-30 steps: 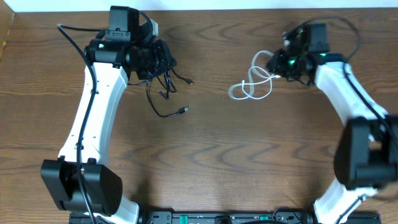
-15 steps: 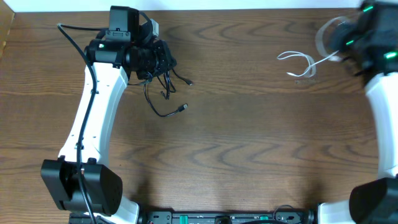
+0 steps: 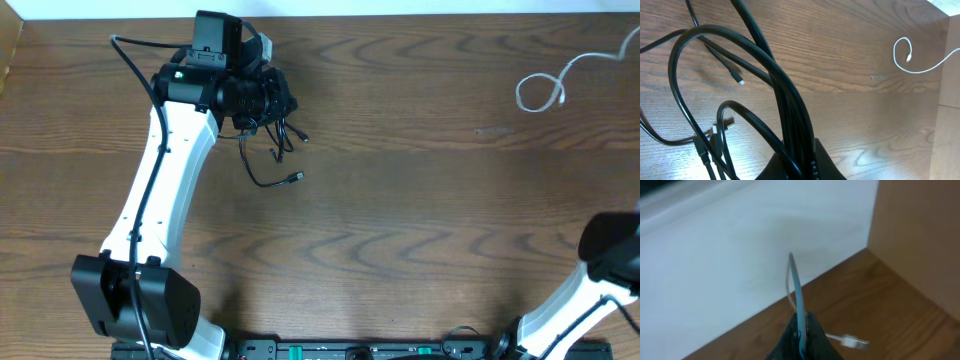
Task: Untangle cables
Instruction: 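Carry the white cable to the upper right corner and release it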
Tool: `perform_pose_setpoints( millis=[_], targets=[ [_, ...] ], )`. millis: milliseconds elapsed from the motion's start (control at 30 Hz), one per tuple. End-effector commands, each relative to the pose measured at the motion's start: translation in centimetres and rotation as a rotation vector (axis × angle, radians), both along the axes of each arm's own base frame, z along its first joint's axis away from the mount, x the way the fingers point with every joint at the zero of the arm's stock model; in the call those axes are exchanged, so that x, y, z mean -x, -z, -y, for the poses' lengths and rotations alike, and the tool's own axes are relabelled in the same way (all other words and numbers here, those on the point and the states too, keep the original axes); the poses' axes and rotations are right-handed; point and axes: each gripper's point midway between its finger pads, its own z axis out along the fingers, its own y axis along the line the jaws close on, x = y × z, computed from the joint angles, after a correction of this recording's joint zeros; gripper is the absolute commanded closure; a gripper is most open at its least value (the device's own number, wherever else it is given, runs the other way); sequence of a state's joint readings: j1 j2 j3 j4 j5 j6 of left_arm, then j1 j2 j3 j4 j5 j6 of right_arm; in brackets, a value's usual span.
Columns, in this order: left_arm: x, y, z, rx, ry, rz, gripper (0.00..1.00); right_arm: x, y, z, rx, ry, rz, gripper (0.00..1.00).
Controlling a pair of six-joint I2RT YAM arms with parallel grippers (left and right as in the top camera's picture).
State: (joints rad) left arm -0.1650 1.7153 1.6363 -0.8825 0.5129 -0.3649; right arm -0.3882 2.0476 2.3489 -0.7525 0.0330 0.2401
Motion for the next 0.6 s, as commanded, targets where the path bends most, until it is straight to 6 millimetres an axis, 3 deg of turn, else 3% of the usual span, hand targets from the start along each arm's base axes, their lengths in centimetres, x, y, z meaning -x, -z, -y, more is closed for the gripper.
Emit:
perform_pose_setpoints(
  millis=[0,133,333,367,433,467,500,533,567],
  targets=[
    [-0.1,-0.2,0.0,-0.013,0.012,0.017,0.92,-1.1,2.9,3.4,0.037,0.084,-0.042,0.99],
    [0.0,-0.2,0.1,-0.013,0.014,0.017,0.92,-2.7,7.4,6.3,0.066,0.156,-0.093,0.99],
    [0.0,-0.2,0.2,-0.013,0.016,0.018,0.92,-5.4,15.8,8.1,0.09,0.148,-0.203,0.99],
    [0.0,-0.2,0.3,-0.013,0.018,0.02,0.92,-5.6,17.5,8.1,0.079,0.144,-0.227,0.92],
    [-0.1,-0.3,0.4,-0.012,0.02,0.024,0.92,-5.7,20.5,7.6,0.045,0.116,-0.28,0.53],
    [-0.1,-0.3,0.4,-0.011,0.019,0.027,0.92,-5.6,22.1,7.2,0.017,0.093,-0.317,0.25],
    [-0.2,-0.4,0.4,-0.011,0.02,0.029,0.92,-5.5,22.6,6.8,0.002,0.078,-0.332,0.07],
    [-0.2,-0.4,0.4,-0.01,0.02,0.033,0.92,-5.3,22.9,6.5,-0.013,0.065,-0.345,0.01],
    [-0.3,-0.4,0.4,-0.01,0.02,0.037,0.92,-5.2,22.9,6.2,-0.022,0.056,-0.35,0.01]
  ],
)
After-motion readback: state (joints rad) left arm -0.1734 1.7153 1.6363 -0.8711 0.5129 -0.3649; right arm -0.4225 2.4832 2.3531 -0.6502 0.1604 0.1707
